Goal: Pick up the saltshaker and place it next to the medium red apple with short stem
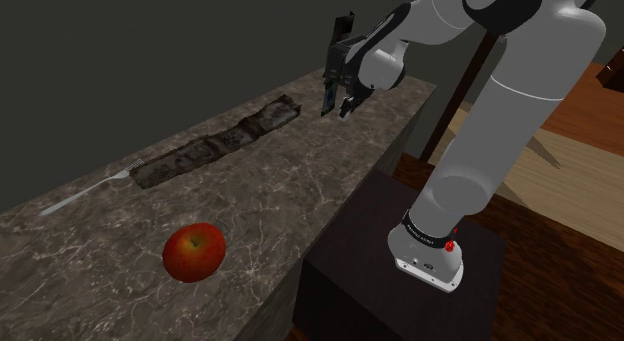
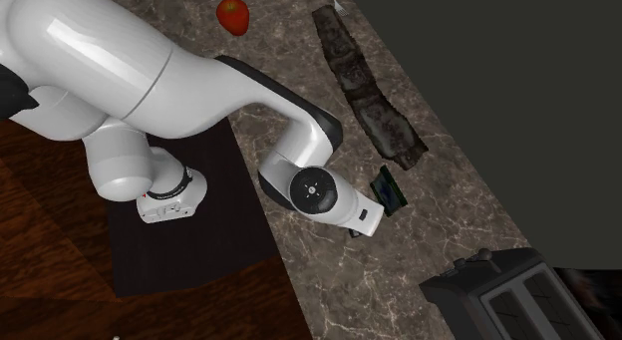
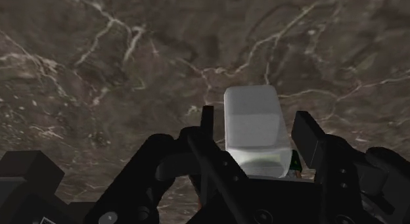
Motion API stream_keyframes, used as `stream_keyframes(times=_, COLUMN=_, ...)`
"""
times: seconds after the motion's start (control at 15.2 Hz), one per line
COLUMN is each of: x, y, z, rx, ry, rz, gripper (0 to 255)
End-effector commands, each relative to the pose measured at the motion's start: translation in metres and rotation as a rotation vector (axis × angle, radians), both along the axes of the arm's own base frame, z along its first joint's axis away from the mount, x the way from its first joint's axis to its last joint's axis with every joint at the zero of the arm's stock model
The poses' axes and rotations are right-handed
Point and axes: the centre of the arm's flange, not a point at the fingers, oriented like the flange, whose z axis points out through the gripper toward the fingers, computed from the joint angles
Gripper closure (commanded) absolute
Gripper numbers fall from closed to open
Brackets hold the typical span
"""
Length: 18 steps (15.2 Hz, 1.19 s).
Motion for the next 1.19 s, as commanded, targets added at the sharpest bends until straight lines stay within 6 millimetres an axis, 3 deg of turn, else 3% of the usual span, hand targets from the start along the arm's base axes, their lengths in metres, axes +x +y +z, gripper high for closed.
stream_keyframes(times=0.0, x=0.0, y=0.0, z=0.0, rx=0.0, ry=0.0, rz=0.0, gripper=255)
stream_keyframes(times=0.53, x=0.0, y=0.0, z=0.0, rx=0.0, ry=0.0, rz=0.0, gripper=255)
stream_keyframes(times=1.12, x=0.0, y=0.0, z=0.047, rx=0.0, ry=0.0, rz=0.0, gripper=255)
